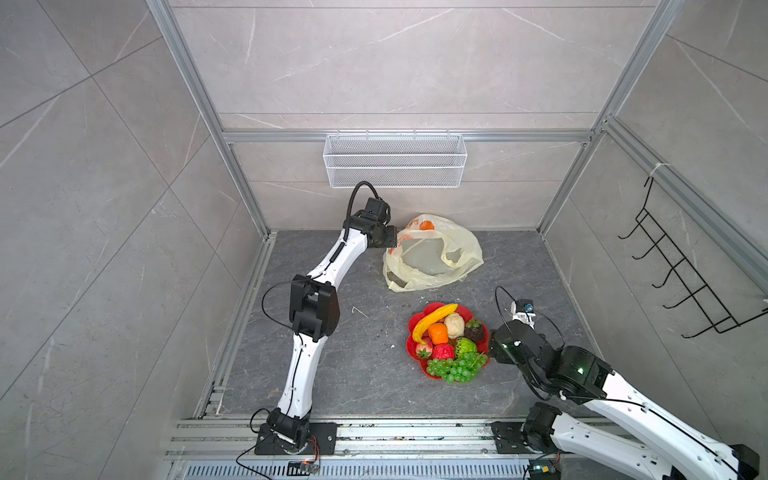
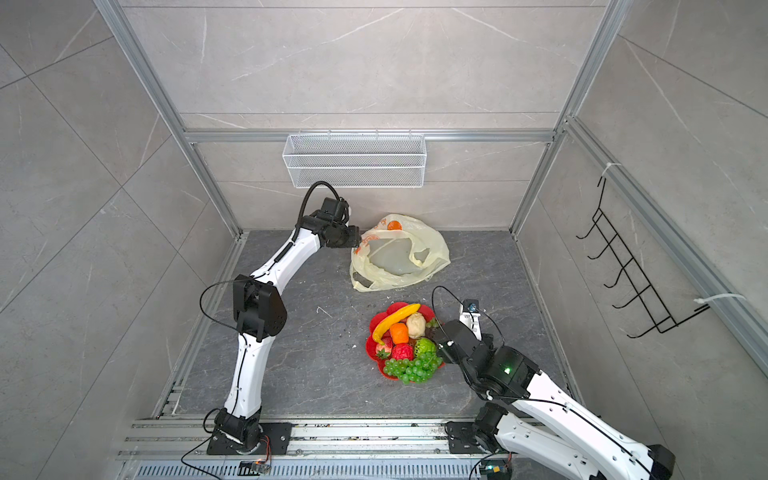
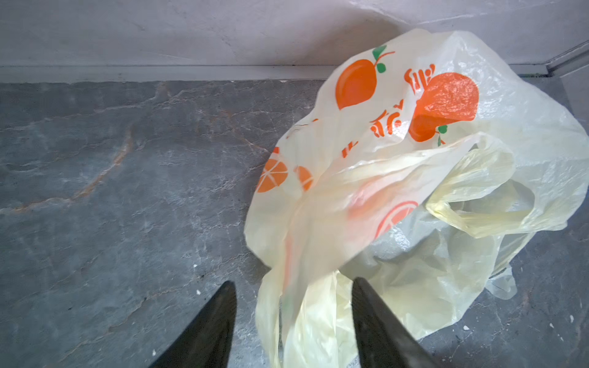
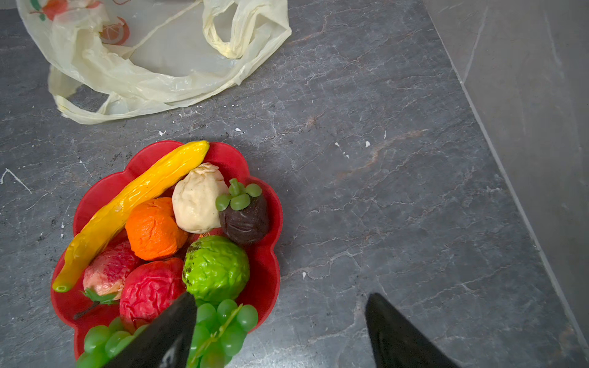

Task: Take the fake fruits out of the plastic bag

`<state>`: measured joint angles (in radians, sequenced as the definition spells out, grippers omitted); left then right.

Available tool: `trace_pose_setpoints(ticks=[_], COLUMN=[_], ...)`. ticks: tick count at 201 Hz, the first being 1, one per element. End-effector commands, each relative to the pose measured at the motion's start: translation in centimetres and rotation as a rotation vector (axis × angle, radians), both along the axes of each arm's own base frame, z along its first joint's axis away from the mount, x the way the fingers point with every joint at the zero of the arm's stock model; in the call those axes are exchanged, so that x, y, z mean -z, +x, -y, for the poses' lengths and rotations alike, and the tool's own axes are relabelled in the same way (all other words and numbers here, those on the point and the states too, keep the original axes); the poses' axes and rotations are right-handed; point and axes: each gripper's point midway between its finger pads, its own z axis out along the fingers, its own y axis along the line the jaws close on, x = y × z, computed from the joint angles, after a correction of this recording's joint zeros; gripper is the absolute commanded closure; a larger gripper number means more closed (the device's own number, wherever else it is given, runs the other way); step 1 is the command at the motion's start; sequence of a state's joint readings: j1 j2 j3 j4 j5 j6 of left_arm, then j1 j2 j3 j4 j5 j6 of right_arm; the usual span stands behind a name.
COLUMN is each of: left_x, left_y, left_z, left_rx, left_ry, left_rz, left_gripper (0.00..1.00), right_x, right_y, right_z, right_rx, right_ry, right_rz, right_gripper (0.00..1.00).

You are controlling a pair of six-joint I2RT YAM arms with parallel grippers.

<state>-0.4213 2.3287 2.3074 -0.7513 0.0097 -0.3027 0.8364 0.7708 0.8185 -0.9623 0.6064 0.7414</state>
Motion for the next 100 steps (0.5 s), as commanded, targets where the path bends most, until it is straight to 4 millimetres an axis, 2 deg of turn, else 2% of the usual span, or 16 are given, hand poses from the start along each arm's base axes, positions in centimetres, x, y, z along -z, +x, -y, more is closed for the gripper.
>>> trace_pose_setpoints(ticks=[1,19,38,44,47,50,51,55,71,84,100], left_x=[-3.2,-5.0,-5.9,-5.3,-6.2,-5.2,-5.8,-5.4,-2.8,-0.2,1.9], left_y=[-1.9,-4.1,-8.7,-10.4,-11.0,-12.2,-12.3,-13.5,-18.4,-22.1,-26.2], left_z=[-1.8,-2.6,-2.8,-2.6,-2.3,-2.3,-2.1,-2.0,-1.6,-1.6,-1.2], left_rx=[-0.05,-0.061,-0.047,-0.033,-0.028,-0.017,-0.019,-0.012,0.021,0.024,0.02], left_ry=[0.047,0.047,0.058,0.045,0.018,0.014,-0.002,-0.022,-0.078,-0.053,-0.043], left_rz=[-0.008,-0.03,-0.046,-0.06,-0.041,-0.064,-0.051,-0.061,-0.119,-0.173,-0.233], left_gripper=[0.3,0.28,0.26,0.26,0.26,0.26,0.26,0.27,0.27,0.28,0.29], right_x=[0.5,0.7,0.7,0.8,0.8,0.9,0.9,0.9,1.3,1.7,2.2], right_y=[0.4,0.6,0.6,0.6,0.6,0.6,0.6,0.7,0.7,0.9,1.0], right_z=[-0.1,-0.3,-0.3,-0.3,-0.3,-0.2,-0.2,-0.2,-0.1,-0.4,-0.6], right_rx=[0.014,0.012,0.015,0.016,0.016,0.017,0.017,0.018,0.019,0.01,0.006], right_ry=[0.006,0.007,0.006,0.009,0.01,0.01,0.011,0.016,0.021,0.025,0.021], right_rz=[0.013,0.015,0.021,0.022,0.023,0.026,0.027,0.032,0.05,0.056,0.051], right_gripper=[0.14,0.14,0.14,0.14,0.14,0.14,0.14,0.14,0.14,0.14,0.14])
